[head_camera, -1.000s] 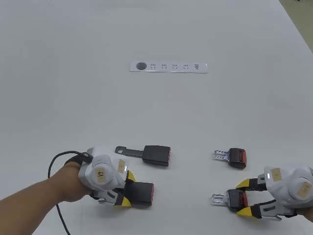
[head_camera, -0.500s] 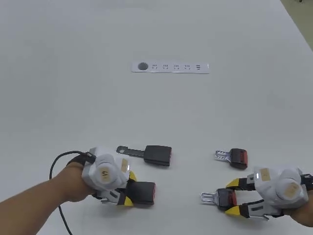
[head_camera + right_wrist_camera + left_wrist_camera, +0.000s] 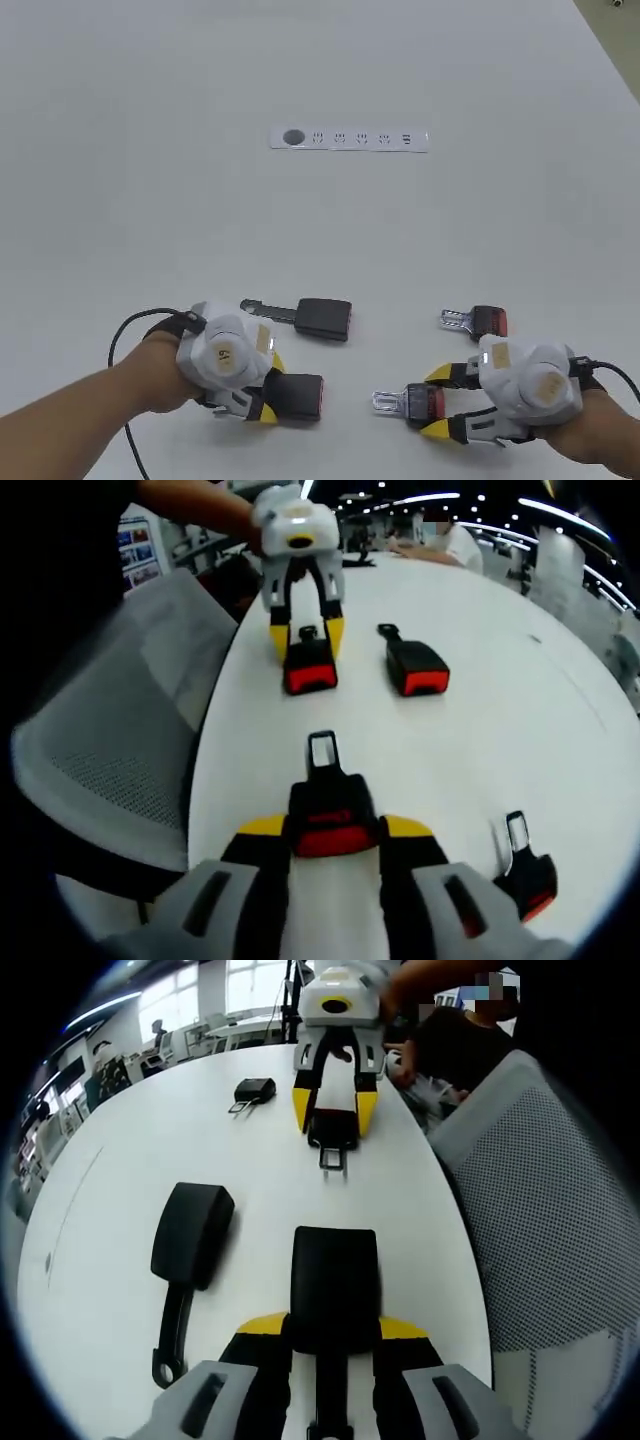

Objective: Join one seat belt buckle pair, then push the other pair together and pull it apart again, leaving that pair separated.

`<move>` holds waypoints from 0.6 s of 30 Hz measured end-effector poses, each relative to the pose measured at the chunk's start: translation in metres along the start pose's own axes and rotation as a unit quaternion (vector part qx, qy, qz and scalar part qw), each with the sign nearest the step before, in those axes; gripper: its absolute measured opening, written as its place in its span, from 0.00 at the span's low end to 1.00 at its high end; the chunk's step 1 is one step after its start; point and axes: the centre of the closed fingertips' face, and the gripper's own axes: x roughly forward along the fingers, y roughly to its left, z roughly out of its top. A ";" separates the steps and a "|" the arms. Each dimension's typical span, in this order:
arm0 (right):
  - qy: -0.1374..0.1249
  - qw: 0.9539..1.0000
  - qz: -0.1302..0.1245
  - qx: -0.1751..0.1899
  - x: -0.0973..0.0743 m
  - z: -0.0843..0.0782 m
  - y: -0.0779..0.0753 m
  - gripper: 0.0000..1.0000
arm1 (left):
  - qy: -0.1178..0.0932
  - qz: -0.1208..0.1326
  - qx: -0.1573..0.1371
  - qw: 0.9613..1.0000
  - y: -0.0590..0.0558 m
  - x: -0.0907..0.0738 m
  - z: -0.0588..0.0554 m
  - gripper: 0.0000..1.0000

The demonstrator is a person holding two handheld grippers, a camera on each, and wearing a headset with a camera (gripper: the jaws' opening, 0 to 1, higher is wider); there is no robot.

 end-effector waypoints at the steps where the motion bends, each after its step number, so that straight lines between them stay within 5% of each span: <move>1: -0.002 1.000 0.001 -0.001 0.002 0.002 0.001 0.34 | 0.000 0.000 0.000 1.000 0.000 0.000 0.000 0.31; 18: -0.008 1.000 0.007 -0.003 0.031 0.039 -0.004 0.34 | 0.008 0.000 -0.003 1.000 0.001 0.000 -0.001 0.31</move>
